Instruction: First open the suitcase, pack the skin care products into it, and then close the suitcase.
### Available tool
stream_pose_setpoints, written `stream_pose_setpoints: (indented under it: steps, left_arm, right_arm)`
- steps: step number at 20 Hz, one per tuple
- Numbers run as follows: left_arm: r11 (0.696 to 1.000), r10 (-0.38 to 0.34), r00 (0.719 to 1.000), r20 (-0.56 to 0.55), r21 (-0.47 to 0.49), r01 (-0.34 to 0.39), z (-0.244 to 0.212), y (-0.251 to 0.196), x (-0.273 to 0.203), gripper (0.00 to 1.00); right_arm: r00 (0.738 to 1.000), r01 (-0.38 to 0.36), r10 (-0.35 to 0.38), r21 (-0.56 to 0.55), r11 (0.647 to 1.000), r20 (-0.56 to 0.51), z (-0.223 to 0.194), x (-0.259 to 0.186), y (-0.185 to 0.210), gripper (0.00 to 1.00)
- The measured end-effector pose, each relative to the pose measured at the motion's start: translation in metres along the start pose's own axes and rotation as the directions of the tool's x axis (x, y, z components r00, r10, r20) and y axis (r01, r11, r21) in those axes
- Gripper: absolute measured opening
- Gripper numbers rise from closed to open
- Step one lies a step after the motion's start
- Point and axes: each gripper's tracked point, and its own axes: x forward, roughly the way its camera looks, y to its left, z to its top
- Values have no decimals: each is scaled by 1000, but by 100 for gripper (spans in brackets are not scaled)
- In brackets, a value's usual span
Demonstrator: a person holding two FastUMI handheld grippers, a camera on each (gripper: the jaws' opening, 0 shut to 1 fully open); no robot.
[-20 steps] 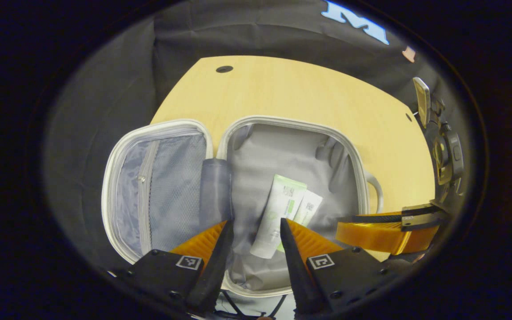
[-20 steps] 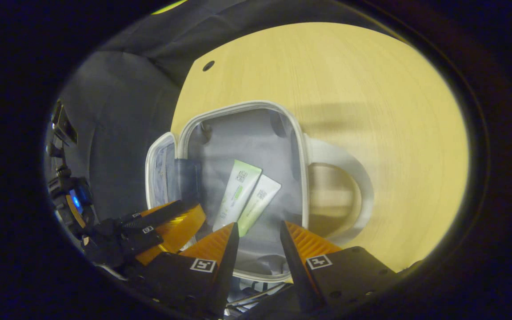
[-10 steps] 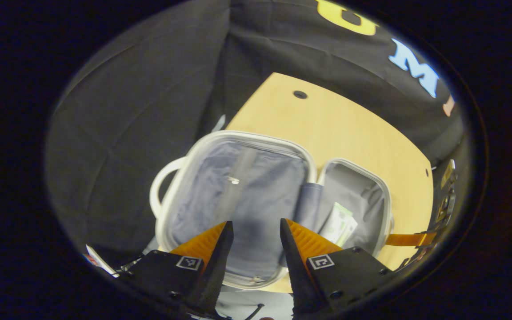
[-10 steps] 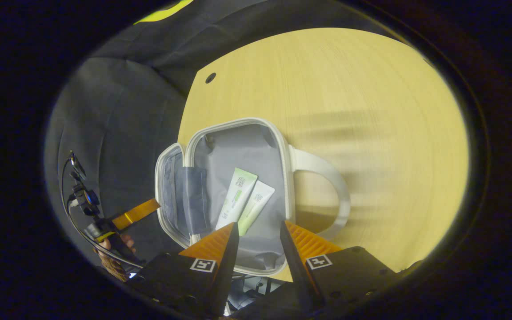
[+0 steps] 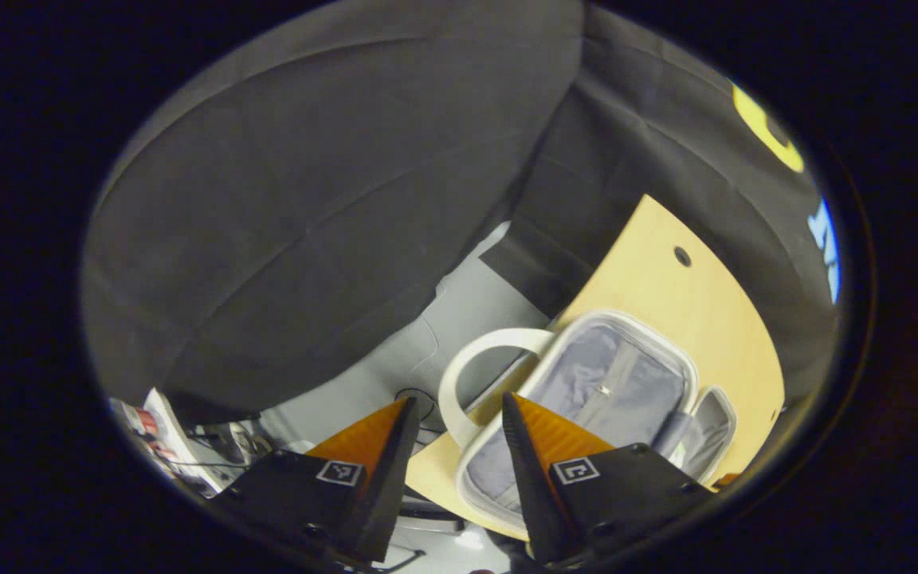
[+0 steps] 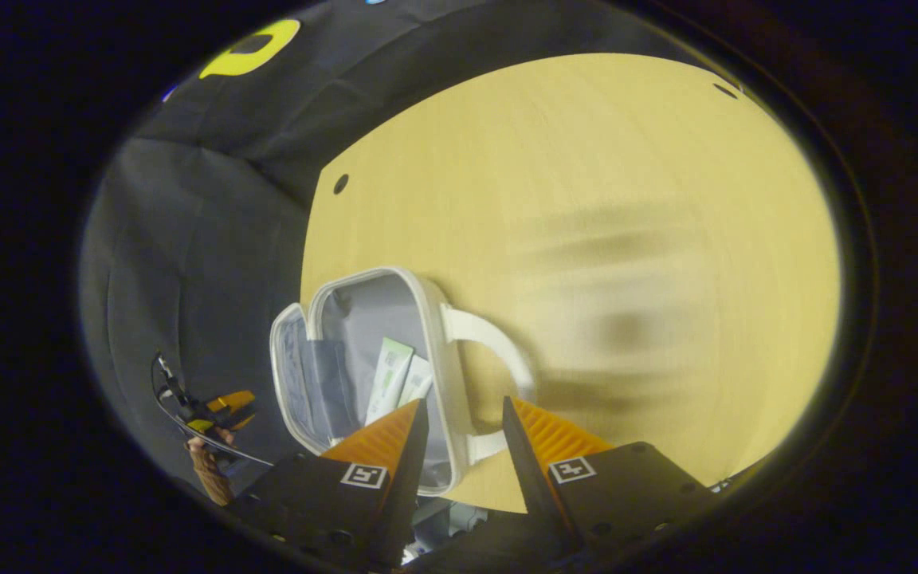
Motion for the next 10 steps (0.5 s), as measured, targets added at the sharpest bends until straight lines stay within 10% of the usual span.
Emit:
stream_pose_setpoints:
  steps: [10]
  left_arm:
    - [941,-22,992,-126,-337,-22,-29,27,111,71]
  right_arm:
    - [997,68,-70,63,996,23,8,-6,-23,58]
